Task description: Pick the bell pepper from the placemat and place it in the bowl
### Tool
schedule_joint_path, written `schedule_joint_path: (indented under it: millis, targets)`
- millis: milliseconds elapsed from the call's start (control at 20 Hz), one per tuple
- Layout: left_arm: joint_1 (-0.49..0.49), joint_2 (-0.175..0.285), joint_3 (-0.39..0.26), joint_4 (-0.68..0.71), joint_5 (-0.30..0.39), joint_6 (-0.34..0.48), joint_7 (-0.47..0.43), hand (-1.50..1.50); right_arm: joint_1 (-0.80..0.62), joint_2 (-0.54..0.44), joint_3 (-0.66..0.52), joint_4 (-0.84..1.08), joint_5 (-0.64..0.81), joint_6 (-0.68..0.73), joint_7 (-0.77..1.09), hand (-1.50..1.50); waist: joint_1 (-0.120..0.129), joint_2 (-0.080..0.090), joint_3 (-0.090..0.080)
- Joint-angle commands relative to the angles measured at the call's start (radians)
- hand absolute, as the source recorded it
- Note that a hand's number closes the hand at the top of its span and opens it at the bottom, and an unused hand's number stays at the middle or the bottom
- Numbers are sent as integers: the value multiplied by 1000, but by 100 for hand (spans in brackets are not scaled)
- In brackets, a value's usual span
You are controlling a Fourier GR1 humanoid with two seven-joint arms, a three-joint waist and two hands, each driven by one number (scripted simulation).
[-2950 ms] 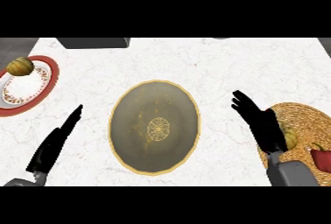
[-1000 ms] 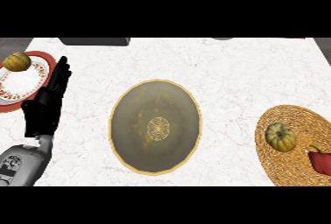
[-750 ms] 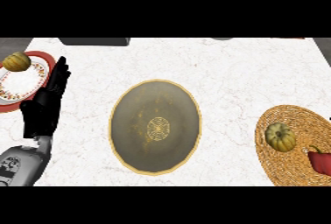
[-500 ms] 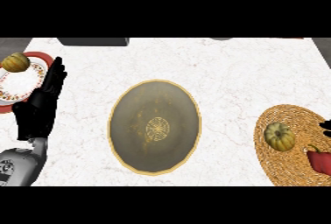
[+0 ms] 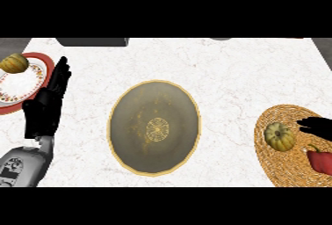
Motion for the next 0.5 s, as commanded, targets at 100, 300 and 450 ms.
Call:
schedule_joint_path:
  millis: [100, 300, 450]
  targets:
    - [4, 14, 79, 53, 17, -74, -50, 0, 10, 93, 29, 16, 72, -8, -26, -150, -9, -2, -1]
    - [39, -36, 42, -45, -43, -35, 17, 0, -96, 138, 26, 183, 129, -13, -85, -150, 3, -1, 0]
    - [93, -31, 58, -77, -46, -50, -15, 0, -61, 167, 58, 128, 187, -94, -56, 150, 2, -2, 0]
